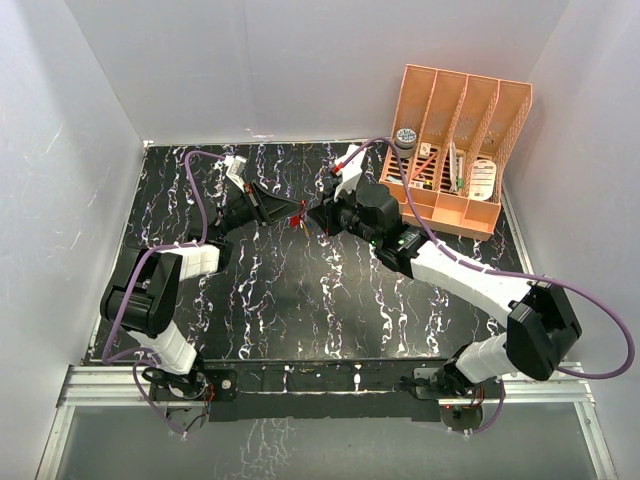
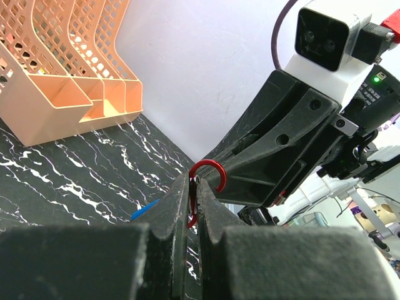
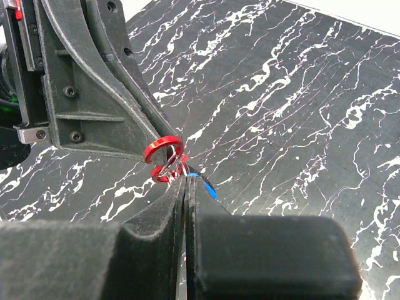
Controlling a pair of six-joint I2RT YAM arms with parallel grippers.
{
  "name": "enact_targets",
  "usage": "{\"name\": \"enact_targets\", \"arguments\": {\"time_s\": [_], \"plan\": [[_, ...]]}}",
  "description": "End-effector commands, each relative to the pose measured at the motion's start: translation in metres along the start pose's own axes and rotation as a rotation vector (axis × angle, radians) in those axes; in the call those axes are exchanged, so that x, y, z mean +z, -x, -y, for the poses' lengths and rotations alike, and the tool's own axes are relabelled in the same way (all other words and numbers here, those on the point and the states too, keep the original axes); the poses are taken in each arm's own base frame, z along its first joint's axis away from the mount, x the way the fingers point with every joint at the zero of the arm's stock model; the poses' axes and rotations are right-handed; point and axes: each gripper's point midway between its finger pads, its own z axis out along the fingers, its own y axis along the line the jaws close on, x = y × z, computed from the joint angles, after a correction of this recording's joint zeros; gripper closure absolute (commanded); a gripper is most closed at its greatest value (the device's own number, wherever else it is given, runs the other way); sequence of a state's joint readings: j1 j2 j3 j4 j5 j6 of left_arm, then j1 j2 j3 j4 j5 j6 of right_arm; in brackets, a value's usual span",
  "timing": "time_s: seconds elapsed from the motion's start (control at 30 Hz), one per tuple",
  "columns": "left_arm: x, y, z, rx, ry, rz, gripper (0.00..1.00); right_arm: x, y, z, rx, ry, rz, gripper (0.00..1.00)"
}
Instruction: Put the keys on the keyring
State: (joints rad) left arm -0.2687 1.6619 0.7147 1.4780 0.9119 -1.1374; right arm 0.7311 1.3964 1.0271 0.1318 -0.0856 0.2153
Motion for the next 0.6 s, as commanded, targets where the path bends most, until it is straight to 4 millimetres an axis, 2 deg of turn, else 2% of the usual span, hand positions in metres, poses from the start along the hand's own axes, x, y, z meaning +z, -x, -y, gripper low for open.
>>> {"name": "enact_targets", "arguments": {"time_s": [0.0, 0.57], "plan": [[0.0034, 0.0251, 0.0585, 0.288, -0.212, 0.073, 1.0, 0.002, 0.0404, -0.0102, -0.004, 0.035, 0.102, 1.0], [0.0022, 0.0247, 0.0626, 0.297, -0.218, 0.073, 1.0, 0.0059, 0.0385, -0.0058, 0.005, 0.01, 0.086, 1.0]]}}
